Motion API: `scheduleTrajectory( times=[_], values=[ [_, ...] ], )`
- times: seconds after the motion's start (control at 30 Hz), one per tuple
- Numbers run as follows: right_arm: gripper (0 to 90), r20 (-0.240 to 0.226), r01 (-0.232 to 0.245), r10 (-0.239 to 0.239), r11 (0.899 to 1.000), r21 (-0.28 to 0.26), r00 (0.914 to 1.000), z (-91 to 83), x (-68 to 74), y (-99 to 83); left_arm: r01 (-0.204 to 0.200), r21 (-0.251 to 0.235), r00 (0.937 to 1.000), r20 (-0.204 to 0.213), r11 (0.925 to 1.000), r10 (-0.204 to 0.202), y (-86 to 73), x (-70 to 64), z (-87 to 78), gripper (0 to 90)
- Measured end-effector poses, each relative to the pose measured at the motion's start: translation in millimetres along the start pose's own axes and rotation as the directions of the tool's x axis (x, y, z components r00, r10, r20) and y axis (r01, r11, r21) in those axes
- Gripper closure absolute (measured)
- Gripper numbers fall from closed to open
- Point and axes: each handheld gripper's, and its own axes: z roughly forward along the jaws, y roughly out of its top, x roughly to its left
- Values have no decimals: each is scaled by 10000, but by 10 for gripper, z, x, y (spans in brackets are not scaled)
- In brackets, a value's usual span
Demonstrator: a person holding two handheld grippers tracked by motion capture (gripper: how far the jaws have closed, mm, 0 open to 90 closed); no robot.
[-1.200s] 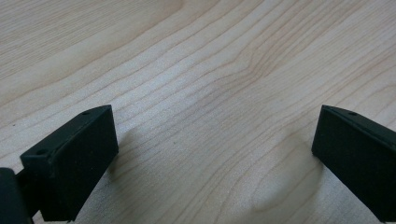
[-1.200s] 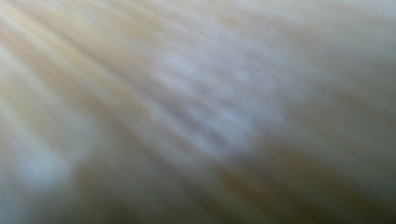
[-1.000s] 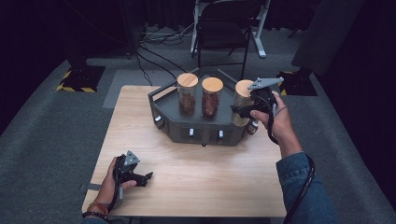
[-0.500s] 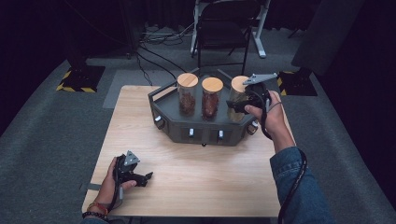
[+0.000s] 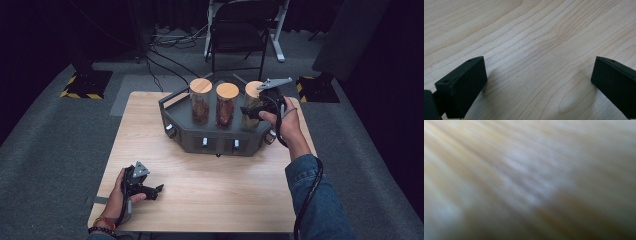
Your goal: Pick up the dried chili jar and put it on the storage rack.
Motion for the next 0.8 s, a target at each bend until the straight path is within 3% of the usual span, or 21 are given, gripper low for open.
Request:
scheduleTrajectory(
  times=[0.8],
  values=[
    [245, -195, -478, 482, 9987, 174, 9986, 210, -6, -95, -4, 4, 10000, -1, 10000, 4, 0, 1, 0, 0]
  ],
)
